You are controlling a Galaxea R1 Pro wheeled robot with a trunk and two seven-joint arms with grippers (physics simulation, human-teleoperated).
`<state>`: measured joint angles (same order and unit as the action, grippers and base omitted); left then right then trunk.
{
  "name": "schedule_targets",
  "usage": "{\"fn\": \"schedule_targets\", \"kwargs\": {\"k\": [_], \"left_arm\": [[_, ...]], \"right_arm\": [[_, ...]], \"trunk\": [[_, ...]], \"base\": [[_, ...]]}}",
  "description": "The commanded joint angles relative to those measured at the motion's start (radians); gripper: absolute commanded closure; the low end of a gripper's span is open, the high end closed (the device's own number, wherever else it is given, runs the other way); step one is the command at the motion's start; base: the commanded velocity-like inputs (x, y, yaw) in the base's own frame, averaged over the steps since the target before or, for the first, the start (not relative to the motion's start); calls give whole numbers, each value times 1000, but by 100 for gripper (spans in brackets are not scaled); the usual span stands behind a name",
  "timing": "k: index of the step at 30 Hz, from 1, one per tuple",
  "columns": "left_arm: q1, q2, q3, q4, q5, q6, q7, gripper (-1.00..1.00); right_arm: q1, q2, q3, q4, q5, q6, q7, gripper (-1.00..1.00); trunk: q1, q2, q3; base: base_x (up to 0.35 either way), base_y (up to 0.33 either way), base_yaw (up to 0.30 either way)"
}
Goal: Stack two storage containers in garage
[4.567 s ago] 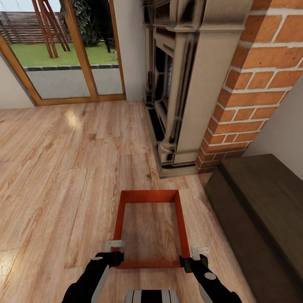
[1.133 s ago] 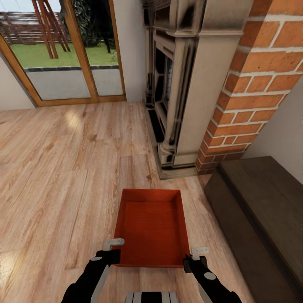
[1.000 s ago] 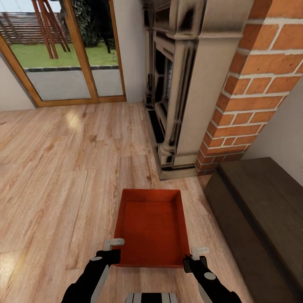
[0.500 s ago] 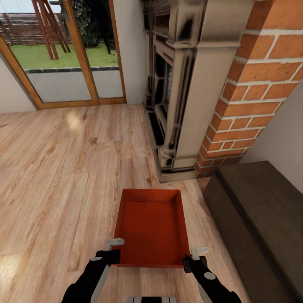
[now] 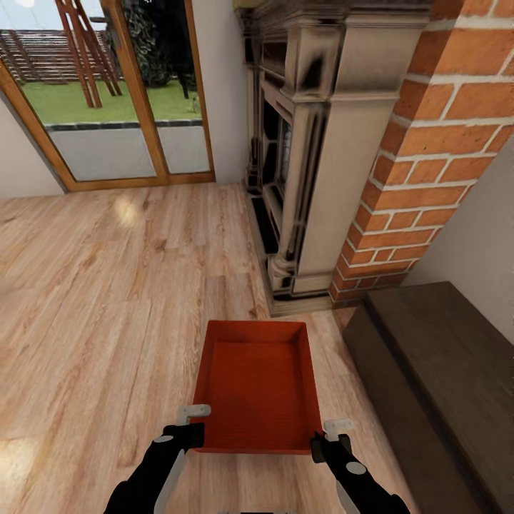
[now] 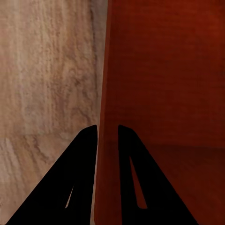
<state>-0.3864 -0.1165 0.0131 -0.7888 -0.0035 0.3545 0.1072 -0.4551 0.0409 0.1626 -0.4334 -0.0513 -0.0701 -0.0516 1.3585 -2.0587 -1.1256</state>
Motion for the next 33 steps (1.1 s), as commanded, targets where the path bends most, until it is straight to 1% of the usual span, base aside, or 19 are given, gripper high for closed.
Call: {"fn": "schedule_targets", "kwargs": {"k": [1, 26, 33], "left_arm": [[0, 0, 5, -2, -21, 8, 8, 100], [0, 0, 5, 9, -21, 5, 5, 100], [0, 0, 5, 10, -21, 5, 5, 100]], "right_arm": [[-1, -1, 3, 1, -5, -3, -5, 100], [-1, -1, 3, 0, -5, 0, -5, 100], [-1, -1, 3, 0, -5, 0, -5, 100]], "trunk": [[-4, 7, 4], [-100, 182, 123], [-127, 231, 156]], "base": [[0, 0, 0], [0, 0, 0], [0, 0, 122]]}}
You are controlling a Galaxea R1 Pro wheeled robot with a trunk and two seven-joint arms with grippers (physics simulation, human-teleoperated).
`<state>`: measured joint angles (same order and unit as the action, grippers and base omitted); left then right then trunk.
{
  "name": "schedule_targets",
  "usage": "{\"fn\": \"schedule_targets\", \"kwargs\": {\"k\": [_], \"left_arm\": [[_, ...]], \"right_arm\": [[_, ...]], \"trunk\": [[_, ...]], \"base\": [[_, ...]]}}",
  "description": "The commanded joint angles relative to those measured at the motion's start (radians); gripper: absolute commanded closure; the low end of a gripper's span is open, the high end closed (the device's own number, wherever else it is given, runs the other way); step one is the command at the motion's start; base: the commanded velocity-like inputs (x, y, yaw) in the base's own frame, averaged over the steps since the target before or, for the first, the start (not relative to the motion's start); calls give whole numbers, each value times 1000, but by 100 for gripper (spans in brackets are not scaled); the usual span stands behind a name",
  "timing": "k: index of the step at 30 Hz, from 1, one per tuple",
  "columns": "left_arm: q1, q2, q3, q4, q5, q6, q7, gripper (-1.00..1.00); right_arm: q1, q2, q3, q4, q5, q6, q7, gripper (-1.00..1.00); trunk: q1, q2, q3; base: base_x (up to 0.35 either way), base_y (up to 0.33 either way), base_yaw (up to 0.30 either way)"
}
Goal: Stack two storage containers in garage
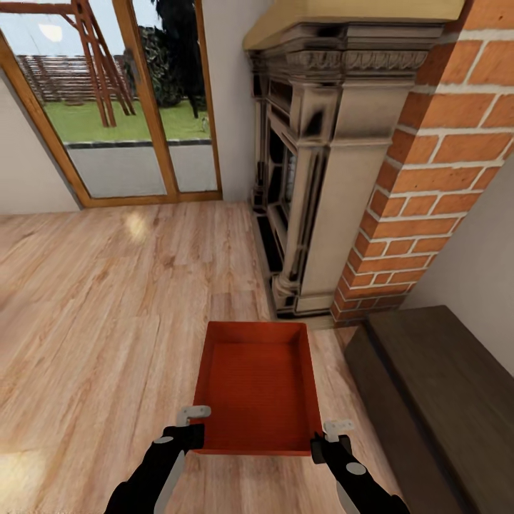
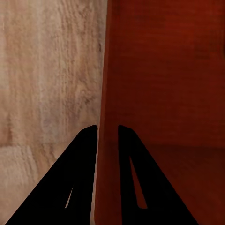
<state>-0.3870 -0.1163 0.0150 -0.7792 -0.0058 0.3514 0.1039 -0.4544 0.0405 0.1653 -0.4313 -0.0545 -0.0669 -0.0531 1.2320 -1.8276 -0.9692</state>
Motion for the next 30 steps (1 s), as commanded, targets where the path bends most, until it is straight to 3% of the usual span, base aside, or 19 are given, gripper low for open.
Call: {"fn": "schedule_targets", "kwargs": {"k": [1, 30], "left_arm": [[0, 0, 3, 0, -19, 8, 8, 100], [0, 0, 3, 0, -19, 8, 8, 100]], "right_arm": [[-1, -1, 0, -3, -2, -4, -4, 100], [-1, -1, 0, -2, -2, -4, -4, 100]], "trunk": [[-4, 7, 4], [-115, 210, 134]], "base": [[0, 0, 173], [0, 0, 165]]}}
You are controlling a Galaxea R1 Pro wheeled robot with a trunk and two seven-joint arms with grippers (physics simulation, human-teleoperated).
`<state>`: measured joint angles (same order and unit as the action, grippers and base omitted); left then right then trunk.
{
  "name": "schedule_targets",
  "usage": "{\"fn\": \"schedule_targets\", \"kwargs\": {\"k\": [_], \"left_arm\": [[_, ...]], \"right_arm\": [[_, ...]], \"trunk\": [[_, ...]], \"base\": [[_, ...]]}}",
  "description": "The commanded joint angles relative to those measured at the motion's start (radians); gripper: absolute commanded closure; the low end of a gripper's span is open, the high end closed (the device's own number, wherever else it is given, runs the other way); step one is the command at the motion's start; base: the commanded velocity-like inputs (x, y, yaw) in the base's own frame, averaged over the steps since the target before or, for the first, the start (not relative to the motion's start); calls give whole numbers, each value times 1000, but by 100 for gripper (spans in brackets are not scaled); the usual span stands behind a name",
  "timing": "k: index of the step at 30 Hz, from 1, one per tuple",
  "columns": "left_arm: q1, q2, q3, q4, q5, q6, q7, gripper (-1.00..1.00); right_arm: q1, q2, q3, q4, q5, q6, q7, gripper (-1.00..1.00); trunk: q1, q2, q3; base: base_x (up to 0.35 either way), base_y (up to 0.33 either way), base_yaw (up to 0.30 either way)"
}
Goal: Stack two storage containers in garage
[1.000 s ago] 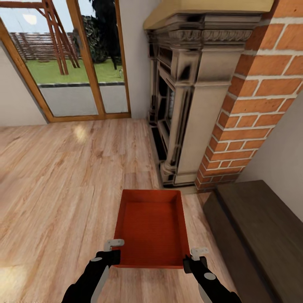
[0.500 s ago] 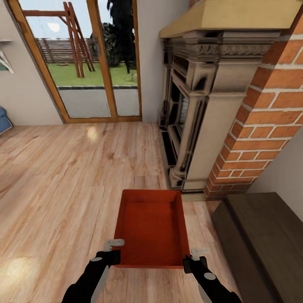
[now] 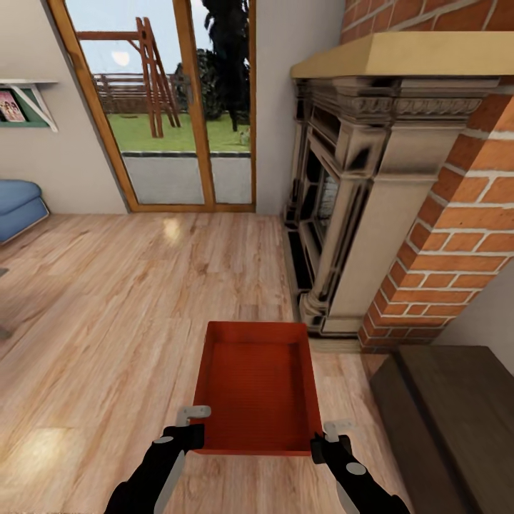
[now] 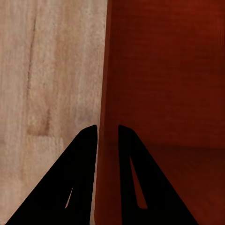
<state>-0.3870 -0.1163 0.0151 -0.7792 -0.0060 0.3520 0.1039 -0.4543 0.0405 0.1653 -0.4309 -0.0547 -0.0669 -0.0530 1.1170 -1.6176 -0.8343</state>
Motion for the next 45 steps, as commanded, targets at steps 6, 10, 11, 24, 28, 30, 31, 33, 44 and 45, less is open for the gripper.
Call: {"fn": "schedule_targets", "kwargs": {"k": [6, 10, 11, 24, 28, 30, 31, 33, 44, 45], "left_arm": [[0, 0, 3, 0, -19, 8, 8, 100], [0, 0, 3, 0, -19, 7, 8, 100], [0, 0, 3, 0, -19, 7, 8, 100], [0, 1, 5, 0, -19, 7, 12, 100], [0, 1, 5, 0, -19, 7, 13, 100], [0, 1, 5, 0, -19, 7, 13, 100], [0, 1, 5, 0, -19, 7, 13, 100], [0, 1, 5, 0, -19, 7, 13, 100], [0, 0, 5, 0, -19, 7, 13, 100], [0, 0, 5, 0, -19, 7, 13, 100]], "right_arm": [[-1, -1, 0, -3, -2, -4, -4, 100], [-1, -1, 0, -3, -2, -4, -4, 100], [-1, -1, 0, -3, -2, -4, -4, 100], [-1, -1, 0, -3, -2, -4, -4, 100], [-1, -1, 0, -3, -3, -4, -4, 100], [-1, -1, 0, -3, -3, -4, -4, 100], [-1, -1, 0, -3, -3, -4, -4, 100], [-1, -1, 0, -3, -3, -4, -4, 100], [-1, -1, 0, -3, -3, -4, -4, 100], [-1, -1, 0, -3, -3, -4, -4, 100]], "trunk": [[-23, 42, 27], [-39, 70, 45], [-42, 77, 50], [-92, 168, 110], [-108, 196, 128], [-115, 210, 138], [-119, 217, 142], [-127, 231, 151], [-169, 308, 202], [-173, 315, 207]], "base": [[0, 0, 130], [0, 0, 128], [0, 0, 126], [0, 0, 115], [0, 0, 111], [0, 0, 110], [0, 0, 110], [0, 0, 109], [0, 0, 108], [0, 0, 107]]}}
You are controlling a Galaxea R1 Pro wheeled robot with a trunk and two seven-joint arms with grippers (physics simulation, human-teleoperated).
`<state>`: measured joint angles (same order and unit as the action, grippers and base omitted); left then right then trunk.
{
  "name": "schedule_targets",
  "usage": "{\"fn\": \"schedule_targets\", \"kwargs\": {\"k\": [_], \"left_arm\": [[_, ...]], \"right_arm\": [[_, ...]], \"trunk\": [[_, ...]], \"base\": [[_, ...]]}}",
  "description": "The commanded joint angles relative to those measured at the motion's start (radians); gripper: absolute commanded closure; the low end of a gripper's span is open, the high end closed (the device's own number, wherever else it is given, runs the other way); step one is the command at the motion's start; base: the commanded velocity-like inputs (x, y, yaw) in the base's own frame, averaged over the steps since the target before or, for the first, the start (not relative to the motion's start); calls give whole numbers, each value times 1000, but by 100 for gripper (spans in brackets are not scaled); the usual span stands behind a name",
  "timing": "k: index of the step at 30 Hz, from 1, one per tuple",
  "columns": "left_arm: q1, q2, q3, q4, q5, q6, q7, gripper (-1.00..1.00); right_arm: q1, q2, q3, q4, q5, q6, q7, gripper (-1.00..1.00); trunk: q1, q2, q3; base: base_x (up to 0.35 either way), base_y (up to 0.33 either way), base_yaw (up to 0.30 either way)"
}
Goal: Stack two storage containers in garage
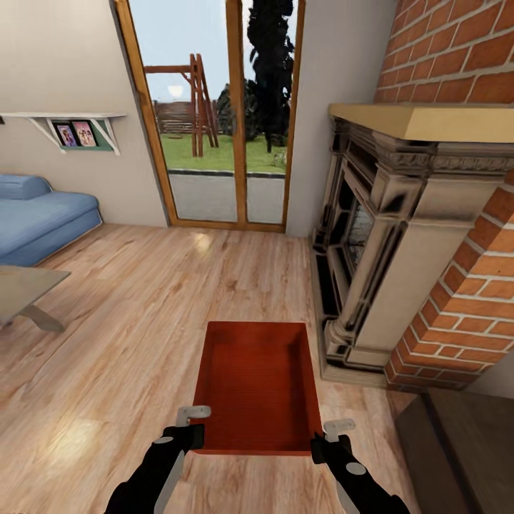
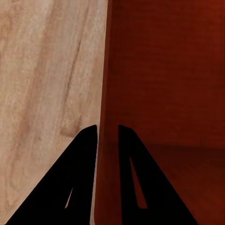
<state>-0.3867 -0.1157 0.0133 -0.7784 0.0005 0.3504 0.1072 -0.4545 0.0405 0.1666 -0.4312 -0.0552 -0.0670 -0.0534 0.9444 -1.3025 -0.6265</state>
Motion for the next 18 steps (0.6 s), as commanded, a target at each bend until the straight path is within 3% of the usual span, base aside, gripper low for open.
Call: {"fn": "schedule_targets", "kwargs": {"k": [1, 18], "left_arm": [[0, 0, 7, -1, -25, 9, 9, 100], [0, 1, 8, -1, -25, 9, 7, 100]], "right_arm": [[-1, -1, -1, -3, -2, -4, -3, 100], [-1, -1, -1, -3, -3, -4, -3, 100]], "trunk": [[-4, 7, 4], [-69, 126, 83]], "base": [[0, 0, 107], [0, 0, 107]]}}
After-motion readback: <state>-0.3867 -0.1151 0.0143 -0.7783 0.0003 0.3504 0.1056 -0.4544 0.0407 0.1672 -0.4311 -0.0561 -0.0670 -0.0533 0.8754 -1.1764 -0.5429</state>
